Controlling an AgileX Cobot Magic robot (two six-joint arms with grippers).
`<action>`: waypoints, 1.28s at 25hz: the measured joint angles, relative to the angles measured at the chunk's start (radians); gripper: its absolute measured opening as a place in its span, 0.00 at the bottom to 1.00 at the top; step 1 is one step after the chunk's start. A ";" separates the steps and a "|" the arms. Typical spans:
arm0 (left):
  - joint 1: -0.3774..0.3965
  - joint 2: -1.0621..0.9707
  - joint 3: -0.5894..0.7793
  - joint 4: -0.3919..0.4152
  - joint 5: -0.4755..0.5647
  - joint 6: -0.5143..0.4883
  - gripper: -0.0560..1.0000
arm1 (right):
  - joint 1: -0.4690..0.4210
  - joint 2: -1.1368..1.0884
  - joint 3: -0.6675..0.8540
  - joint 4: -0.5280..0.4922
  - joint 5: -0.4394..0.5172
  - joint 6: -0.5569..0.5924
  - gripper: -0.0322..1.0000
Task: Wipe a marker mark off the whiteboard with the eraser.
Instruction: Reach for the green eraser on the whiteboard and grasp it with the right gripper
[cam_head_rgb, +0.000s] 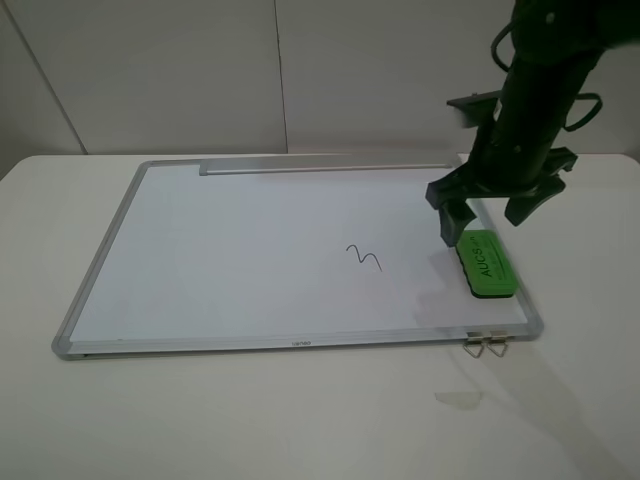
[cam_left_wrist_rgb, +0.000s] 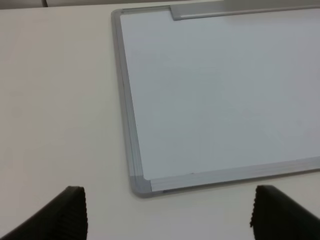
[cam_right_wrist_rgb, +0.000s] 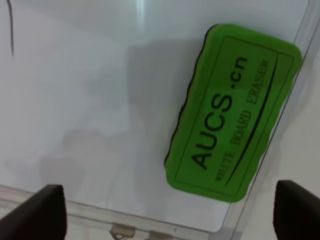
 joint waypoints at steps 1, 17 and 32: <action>0.000 0.000 0.000 0.000 0.000 0.000 0.70 | -0.009 0.022 -0.011 0.000 0.000 0.000 0.83; 0.000 0.000 0.000 0.000 0.000 0.000 0.70 | -0.172 0.176 -0.059 0.081 -0.032 0.000 0.83; 0.000 0.000 0.000 0.000 0.000 0.000 0.70 | -0.155 0.265 -0.064 0.122 -0.109 0.010 0.83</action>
